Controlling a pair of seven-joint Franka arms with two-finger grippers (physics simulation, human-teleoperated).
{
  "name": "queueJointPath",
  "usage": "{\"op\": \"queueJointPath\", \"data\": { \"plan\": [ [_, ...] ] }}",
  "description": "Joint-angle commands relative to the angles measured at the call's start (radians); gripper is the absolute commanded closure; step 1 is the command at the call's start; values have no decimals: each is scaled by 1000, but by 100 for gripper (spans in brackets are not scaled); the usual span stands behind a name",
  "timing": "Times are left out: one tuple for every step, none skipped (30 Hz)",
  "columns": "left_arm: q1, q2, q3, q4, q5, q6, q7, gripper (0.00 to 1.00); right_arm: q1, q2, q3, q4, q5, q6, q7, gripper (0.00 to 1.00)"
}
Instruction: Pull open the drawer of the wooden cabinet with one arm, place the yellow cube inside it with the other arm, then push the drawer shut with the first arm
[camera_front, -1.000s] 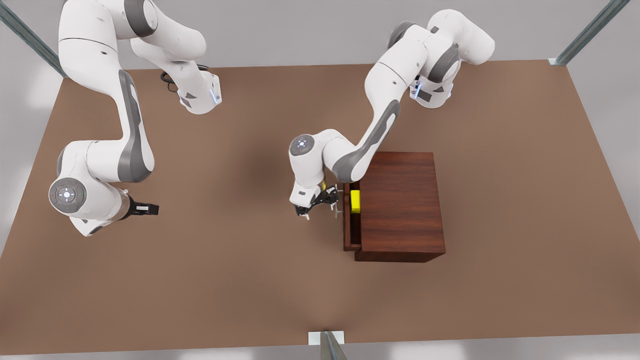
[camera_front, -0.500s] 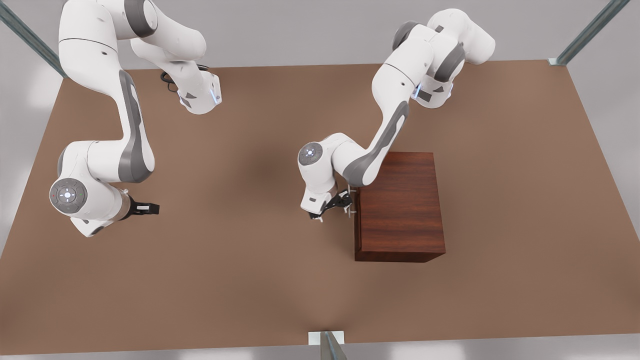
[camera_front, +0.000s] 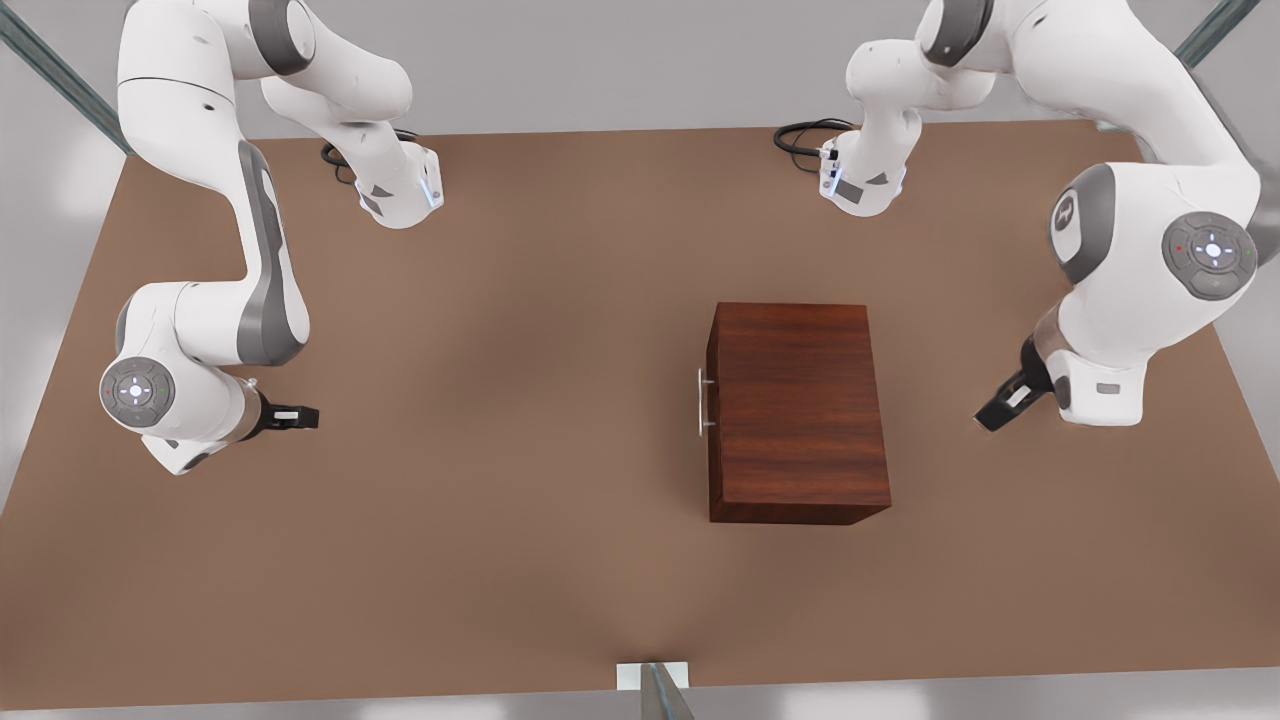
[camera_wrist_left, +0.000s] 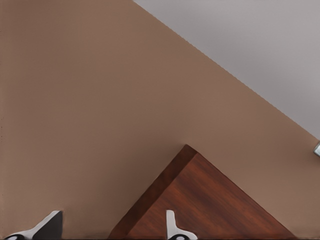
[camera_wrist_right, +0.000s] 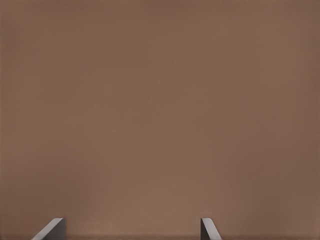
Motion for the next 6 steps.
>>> {"op": "queueJointPath", "data": {
  "plan": [
    [25,-154,13,-246,-49,65,826,0,0,-1,0,0,0,-1,-8,0],
    [25,-158,30,-248,-70,87,817,0,0,-1,0,0,2,-1,-8,0],
    [23,-124,27,-201,-87,90,817,0,0,-1,0,0,0,-1,-8,0],
    [16,-104,27,-147,-83,90,794,0,-2,-1,0,0,2,-1,-8,0],
    [19,-78,27,-124,-83,88,806,0,0,-1,0,0,2,-1,-7,0],
    [19,-76,27,-125,-87,87,808,0,-2,-1,0,0,2,-1,-7,0]
  ]
}}
